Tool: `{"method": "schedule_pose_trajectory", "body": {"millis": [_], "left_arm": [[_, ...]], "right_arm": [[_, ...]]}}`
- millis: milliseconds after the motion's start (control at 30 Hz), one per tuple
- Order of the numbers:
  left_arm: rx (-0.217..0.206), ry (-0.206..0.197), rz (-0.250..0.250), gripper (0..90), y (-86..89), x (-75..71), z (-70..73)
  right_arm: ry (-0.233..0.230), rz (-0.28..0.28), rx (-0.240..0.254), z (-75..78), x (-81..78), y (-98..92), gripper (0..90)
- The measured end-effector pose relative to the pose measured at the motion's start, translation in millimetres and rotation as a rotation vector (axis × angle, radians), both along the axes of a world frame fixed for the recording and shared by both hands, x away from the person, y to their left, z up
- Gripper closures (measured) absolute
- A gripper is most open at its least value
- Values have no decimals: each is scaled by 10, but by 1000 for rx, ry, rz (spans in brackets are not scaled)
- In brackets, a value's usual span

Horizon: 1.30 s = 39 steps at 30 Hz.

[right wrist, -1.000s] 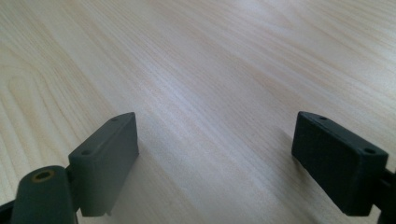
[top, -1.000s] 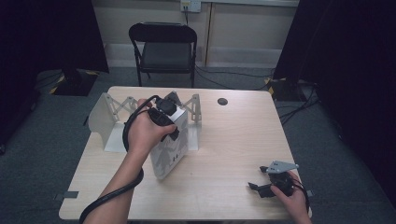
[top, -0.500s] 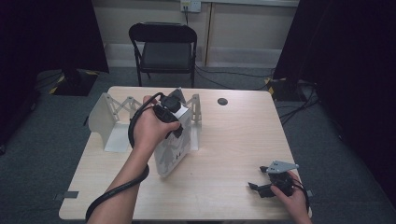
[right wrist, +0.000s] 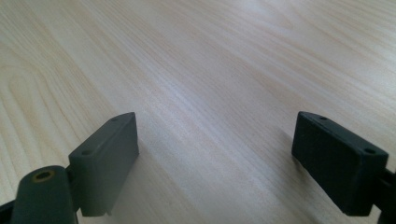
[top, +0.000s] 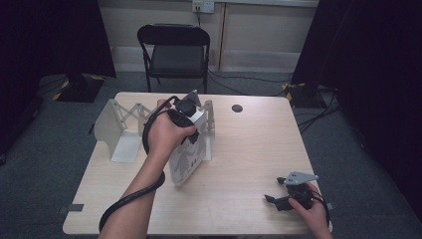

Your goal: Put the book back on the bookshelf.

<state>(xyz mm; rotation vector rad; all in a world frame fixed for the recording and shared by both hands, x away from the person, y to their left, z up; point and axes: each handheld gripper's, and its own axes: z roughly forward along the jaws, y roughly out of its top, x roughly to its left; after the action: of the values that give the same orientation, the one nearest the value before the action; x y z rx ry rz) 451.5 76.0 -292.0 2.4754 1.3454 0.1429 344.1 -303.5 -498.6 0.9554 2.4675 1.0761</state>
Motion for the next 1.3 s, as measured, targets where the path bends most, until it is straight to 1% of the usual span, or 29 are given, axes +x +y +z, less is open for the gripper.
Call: {"method": "schedule_pose_trajectory", "body": {"millis": [33, 133, 400, 500, 567, 633, 667, 733, 800, 833, 867, 900, 933, 967, 1000, 1100, 1133, 1200, 1233, 1267, 1300], "left_arm": [[9, -1, -1, 519, -4, 4, 7], [-3, -1, 11, 519, -17, 23, 3], [2, -6, 36, 520, -28, 70, 10], [14, -8, 35, 520, -36, 89, 14], [9, -8, 43, 519, -45, 101, 5], [11, -4, 32, 519, -47, 114, 2], [5, -3, 48, 519, -54, 117, 0], [9, -1, 42, 519, -63, 132, 6], [5, -7, 50, 519, -74, 143, 8], [9, -5, 42, 519, -70, 156, 11], [3, -3, 49, 519, -76, 160, 8], [8, -3, 42, 519, -78, 172, 11], [9, 2, 52, 519, -86, 175, 11], [10, -2, 46, 519, -85, 187, 11], [10, -7, 53, 519, -87, 193, 6], [5, -2, 62, 519, -88, 214, 5], [13, 0, 48, 519, -83, 227, 13], [8, 5, 65, 519, -91, 231, 15], [12, 3, 57, 519, -87, 239, 19], [11, -3, 59, 519, -86, 247, 20], [12, 2, 69, 519, -89, 250, 25]], "right_arm": [[1, -1, -1, 1, -1, 0, 142], [0, 0, -1, 1, 0, 0, 142], [1, 0, 0, 0, -1, 0, 142], [1, -1, -1, 1, -1, 0, 142], [0, 0, -1, 1, 0, 0, 142], [0, 0, -1, 1, 0, 0, 142], [1, -1, -1, 1, -1, 0, 142], [0, -1, -1, 1, -1, 0, 142], [0, 0, 0, 0, 0, 0, 142], [0, 0, 1, 0, 0, 0, 142], [1, 0, 1, 0, 0, 0, 142], [1, 0, 1, 0, -1, 0, 142], [0, 0, 0, 0, 0, 0, 142], [1, 0, 1, 0, 0, 0, 142], [0, 0, 1, 0, 0, 0, 142], [0, 0, 1, 0, 0, 0, 142], [0, 0, 0, 0, 0, 0, 142], [0, 0, 0, 0, 0, 0, 142], [0, 0, 1, 0, 0, 0, 142], [0, 0, 1, 0, 0, 0, 142], [0, 0, 1, 0, 0, 0, 142]]}}
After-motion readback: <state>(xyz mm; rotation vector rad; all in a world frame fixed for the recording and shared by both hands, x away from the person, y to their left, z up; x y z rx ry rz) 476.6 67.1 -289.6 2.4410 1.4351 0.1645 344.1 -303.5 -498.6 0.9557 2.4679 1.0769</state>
